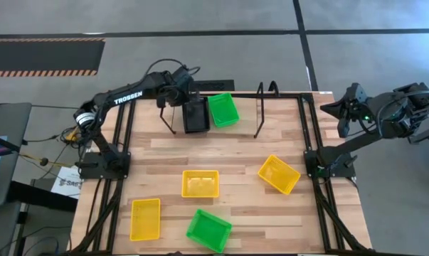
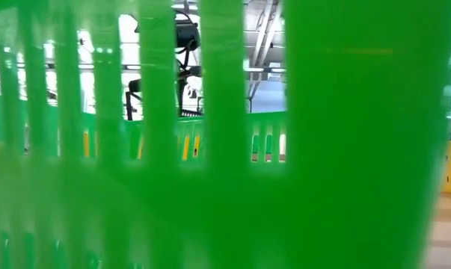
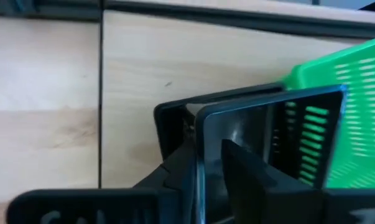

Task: Stack baskets on shelf by color
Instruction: Stack the black bin on top of the black bin, then move the top right yellow bin to the center of the table

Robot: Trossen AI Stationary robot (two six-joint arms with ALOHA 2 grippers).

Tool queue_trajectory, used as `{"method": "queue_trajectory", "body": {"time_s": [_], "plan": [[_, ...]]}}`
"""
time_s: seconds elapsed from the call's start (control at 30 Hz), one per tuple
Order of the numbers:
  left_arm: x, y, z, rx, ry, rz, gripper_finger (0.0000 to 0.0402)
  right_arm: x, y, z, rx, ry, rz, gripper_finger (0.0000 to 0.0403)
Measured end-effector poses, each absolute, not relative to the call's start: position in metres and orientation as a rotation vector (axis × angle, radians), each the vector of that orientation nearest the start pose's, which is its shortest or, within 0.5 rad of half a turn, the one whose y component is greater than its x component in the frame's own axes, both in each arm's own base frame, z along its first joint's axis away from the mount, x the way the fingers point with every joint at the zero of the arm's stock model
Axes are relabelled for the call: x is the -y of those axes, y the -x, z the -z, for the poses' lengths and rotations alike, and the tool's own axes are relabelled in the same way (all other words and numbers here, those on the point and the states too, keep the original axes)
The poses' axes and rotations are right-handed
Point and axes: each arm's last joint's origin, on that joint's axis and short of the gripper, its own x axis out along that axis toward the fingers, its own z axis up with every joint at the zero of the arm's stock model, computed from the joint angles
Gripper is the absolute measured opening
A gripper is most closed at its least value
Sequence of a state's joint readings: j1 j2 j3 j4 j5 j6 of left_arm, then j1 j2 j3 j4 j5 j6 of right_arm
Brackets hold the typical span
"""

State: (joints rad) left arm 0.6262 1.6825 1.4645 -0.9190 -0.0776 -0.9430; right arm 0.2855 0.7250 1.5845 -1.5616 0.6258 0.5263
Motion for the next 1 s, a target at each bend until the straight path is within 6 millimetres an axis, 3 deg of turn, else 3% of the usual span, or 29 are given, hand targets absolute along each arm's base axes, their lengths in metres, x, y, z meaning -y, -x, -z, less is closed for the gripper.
{"method": "queue_trajectory", "body": {"time_s": [0.33, 0.5, 0.67, 0.83, 1.0], "plan": [[-0.202, -0.275, -0.320, -0.743, 1.055, -1.120, 0.0099, 0.014, -0.011, -0.444, -0.535, -0.201, 0.459, 0.0019], [-0.196, -0.271, -0.325, -0.808, 1.048, -1.143, 0.0091, 0.014, -0.011, -0.444, -0.536, -0.202, 0.456, 0.0016], [-0.184, -0.279, -0.327, -0.839, 1.009, -1.091, 0.0080, 0.014, -0.011, -0.444, -0.536, -0.201, 0.456, 0.0018], [-0.149, -0.298, -0.327, -0.909, 0.910, -0.977, 0.0050, 0.014, -0.011, -0.444, -0.536, -0.201, 0.456, 0.0018], [-0.081, -0.318, -0.330, -0.934, 0.844, -0.899, 0.0007, 0.014, -0.011, -0.444, -0.530, -0.231, 0.465, 0.0016]]}}
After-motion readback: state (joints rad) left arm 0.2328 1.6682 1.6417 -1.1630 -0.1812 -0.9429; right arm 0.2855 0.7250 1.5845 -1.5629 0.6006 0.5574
